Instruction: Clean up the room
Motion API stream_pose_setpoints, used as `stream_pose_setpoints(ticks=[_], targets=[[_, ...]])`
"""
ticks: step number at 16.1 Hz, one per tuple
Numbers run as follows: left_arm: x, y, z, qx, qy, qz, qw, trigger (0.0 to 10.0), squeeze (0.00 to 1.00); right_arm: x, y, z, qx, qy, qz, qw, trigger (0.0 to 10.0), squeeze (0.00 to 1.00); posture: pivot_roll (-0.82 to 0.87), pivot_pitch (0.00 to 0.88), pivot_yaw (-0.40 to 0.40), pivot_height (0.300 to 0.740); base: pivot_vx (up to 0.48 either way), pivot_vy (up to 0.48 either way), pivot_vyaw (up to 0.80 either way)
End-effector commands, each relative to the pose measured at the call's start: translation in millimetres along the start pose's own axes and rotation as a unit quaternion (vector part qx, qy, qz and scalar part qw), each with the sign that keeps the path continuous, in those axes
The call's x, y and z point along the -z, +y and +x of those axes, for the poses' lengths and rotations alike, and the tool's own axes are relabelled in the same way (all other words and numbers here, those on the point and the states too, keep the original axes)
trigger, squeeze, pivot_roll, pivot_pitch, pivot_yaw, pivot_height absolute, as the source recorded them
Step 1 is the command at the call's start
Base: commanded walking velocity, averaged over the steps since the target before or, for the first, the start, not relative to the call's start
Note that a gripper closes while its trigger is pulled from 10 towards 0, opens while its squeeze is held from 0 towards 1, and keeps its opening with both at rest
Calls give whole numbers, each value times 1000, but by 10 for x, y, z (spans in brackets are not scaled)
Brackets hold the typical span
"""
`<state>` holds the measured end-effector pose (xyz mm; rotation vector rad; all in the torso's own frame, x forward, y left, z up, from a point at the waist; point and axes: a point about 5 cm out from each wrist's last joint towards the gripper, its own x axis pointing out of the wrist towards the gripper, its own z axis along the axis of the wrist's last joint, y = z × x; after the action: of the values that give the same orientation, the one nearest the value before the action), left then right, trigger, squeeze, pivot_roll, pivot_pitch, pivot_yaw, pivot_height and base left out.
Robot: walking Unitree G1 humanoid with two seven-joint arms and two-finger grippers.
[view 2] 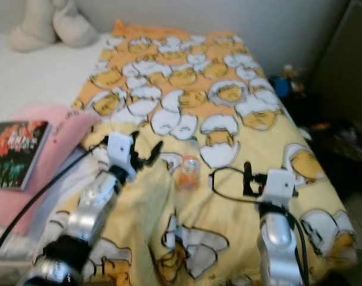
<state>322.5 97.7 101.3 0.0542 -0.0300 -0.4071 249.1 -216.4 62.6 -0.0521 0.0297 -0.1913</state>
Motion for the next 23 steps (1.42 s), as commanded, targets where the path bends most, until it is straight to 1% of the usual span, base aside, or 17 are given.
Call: stream_pose_setpoints(ticks=[1, 2, 5, 7, 8, 9, 10, 11, 12, 13, 14, 15, 16, 17, 19, 21, 23], targets=[[67, 99, 17, -17, 35, 10, 999, 10000, 0, 47, 110, -73, -22, 10, 8, 1000, 10000, 0, -28, 0, 13, 740, 0, 0, 0], [74, 66, 76, -6, 50, 7, 999, 10000, 0, 90, 121, -136, -24, 17, 5, 1000, 10000, 0, -42, 0, 21, 740, 0, 0, 0], [23, 40, 126, -2, 37, -11, 999, 10000, 0, 103, 137, -179, -19, 18, 10, 1000, 10000, 0, -63, 0, 33, 740, 0, 0, 0], [-19, 138, 113, -17, 24, -9, 1000, 10000, 0, 42, 270, -31, -36, 17, 23, 999, 10000, 0, -50, 0, 35, 740, 0, 0, 0], [-167, 221, 62, 20, -7, 74, 997, 10000, 0, -36, 375, 217, -45, 25, 29, 998, 10000, 0, -1, 0, 15, 740, 0, 0, 0], [-264, 276, 2, 65, -15, 113, 991, 10000, 0, -93, 425, 352, -52, 27, 38, 998, 10000, 0, 36, 0, 2, 740, 0, 0, 0], [-308, 346, -50, 84, -11, 130, 988, 10000, 0, -119, 468, 442, -59, 30, 42, 997, 10000, 0, 75, 0, -9, 740, 0, 0, 0], [-394, 429, -204, 122, 4, 134, 983, 10000, 0, -158, 545, 581, -67, 38, 46, 996, 10000, 0, 160, 0, -22, 740, 0, 0, 0], [-496, 413, -418, 170, 18, 114, 979, 10000, 0, -178, 620, 700, -76, 51, 48, 995, 10000, 0, 219, 24, -29, 740, 0, 0, 0], [-534, 391, -491, 188, 23, 107, 976, 10000, 0, -182, 650, 754, -77, 60, 55, 994, 10000, 0, 219, 24, -29, 740, 0, 0, 0], [-650, 345, -671, 209, 30, 97, 973, 10000, 0, -200, 742, 851, -81, 80, 69, 991, 10000, 0, 307, 96, -35, 740, 0, 0, 0], [-688, 321, -739, 217, 32, 97, 971, 10000, 0, -208, 774, 873, -83, 85, 74, 990, 10000, 0, 315, 105, -35, 740, 0, 0, 0], [-751, 284, -920, 240, 47, 100, 965, 10000, 0, -231, 849, 908, -87, 96, 88, 988, 10000, 0, 367, 154, -40, 740, 0, 0, 0], [-824, 276, -1053, 256, 63, 102, 959, 10000, 0, -244, 941, 933, -91, 108, 104, 985, 10000, 0, 382, 168, -37, 740, 0, 0, 0], [-923, 247, -1150, 261, 74, 88, 958, 10000, 0, -209, 1034, 921, -84, 131, 115, 981, 10000, 0, 407, 189, -33, 740, 0, 0, 0], [-950, 230, -1186, 258, 84, 86, 959, 10000, 0, -123, 1018, 899, -53, 164, 139, 975, 10000, 0, 416, 202, -28, 740, 0, 0, 0], [-963, 219, -1257, 256, 100, 85, 958, 10000, 0, -125, 1014, 897, -46, 156, 135, 977, 10000, 0, 419, 215, -19, 740, 0, 0, 0]])
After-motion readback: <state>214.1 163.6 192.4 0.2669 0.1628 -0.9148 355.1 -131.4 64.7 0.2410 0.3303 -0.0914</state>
